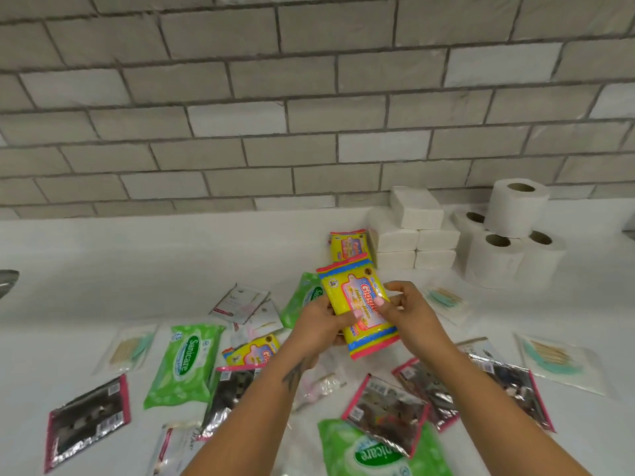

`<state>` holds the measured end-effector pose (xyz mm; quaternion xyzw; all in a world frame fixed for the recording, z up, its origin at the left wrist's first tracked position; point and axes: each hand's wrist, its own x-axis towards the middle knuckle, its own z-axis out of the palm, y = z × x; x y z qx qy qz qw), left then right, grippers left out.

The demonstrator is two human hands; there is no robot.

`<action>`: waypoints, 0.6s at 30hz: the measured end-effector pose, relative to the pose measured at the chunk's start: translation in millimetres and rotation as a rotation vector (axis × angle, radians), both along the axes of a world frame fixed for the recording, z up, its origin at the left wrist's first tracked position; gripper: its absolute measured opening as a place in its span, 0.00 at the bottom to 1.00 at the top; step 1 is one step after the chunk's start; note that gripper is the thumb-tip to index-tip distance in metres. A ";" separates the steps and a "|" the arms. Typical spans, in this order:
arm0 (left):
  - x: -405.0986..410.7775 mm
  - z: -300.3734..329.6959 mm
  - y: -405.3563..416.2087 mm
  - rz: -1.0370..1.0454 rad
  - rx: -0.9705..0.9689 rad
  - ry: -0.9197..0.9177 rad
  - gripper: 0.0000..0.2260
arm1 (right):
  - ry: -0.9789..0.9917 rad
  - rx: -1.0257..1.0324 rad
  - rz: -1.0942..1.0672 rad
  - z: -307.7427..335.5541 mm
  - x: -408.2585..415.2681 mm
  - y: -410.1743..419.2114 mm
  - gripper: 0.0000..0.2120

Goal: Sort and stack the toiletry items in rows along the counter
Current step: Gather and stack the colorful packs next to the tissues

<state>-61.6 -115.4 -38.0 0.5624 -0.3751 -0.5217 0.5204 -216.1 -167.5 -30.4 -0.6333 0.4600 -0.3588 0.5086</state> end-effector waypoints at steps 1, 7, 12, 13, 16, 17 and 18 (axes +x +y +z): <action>11.4 0.5 -5.9 0.013 -0.012 -0.010 0.12 | 0.005 -0.057 0.010 1.3 8.6 -1.1 0.13; 59.7 2.0 -43.3 0.019 -0.011 -0.083 0.05 | 0.269 -0.591 0.070 -9.2 39.3 -6.4 0.27; 70.7 1.8 -78.3 -0.072 0.043 -0.107 0.01 | 0.613 -0.955 -0.010 -18.0 58.8 -30.3 0.16; 71.4 2.0 -84.9 -0.082 0.054 -0.100 0.01 | 0.654 -0.974 -0.026 -14.9 61.0 -34.4 0.14; 74.3 2.1 -105.4 -0.108 0.051 -0.071 0.02 | 0.700 -0.996 -0.039 -10.8 64.1 -49.7 0.16; 75.6 1.9 -113.0 -0.115 0.044 -0.056 0.01 | 0.714 -0.983 -0.043 -10.4 64.3 -54.5 0.14; 76.6 2.1 -120.3 -0.119 0.040 -0.053 0.02 | 0.714 -0.974 -0.046 -11.5 64.9 -61.9 0.13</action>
